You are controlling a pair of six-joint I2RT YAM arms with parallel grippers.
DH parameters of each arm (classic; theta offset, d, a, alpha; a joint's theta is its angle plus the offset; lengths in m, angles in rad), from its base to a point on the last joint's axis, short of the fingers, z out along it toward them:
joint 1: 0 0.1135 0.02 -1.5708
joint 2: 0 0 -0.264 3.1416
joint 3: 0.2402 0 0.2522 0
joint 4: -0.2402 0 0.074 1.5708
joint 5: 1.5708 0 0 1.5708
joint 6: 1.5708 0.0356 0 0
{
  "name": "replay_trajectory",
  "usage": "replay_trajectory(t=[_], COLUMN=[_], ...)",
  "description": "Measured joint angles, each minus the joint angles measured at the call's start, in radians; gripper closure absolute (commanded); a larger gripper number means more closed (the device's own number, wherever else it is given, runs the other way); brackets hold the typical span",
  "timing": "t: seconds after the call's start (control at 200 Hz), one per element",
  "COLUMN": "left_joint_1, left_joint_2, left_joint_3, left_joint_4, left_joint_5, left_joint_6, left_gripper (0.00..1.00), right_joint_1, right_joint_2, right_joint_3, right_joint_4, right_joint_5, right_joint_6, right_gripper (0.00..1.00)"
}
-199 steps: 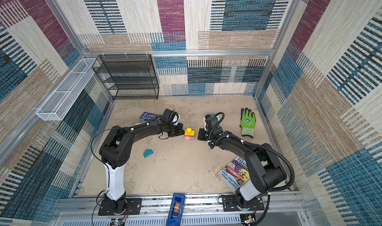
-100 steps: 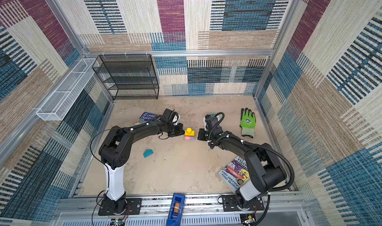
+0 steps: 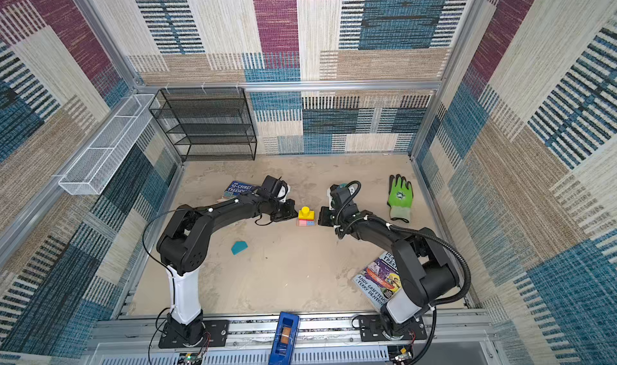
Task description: Build the wood block tower
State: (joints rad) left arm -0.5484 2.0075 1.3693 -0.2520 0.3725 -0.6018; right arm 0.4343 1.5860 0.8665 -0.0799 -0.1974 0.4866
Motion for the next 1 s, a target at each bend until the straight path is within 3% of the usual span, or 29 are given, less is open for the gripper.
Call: replay_trajectory(t=[1.001], left_joint_1=[-0.005], left_joint_2=[-0.01], left_joint_3=[-0.021], left_joint_4=[0.001], left_joint_5=[0.004], left_joint_6=[0.0], left_gripper=[1.0], right_joint_1=[0.0], right_joint_2=[0.065], right_joint_3=[0.03], right_joint_4=[0.038], right_joint_5=[-0.058], right_joint_6=[0.009], right_gripper=[1.0])
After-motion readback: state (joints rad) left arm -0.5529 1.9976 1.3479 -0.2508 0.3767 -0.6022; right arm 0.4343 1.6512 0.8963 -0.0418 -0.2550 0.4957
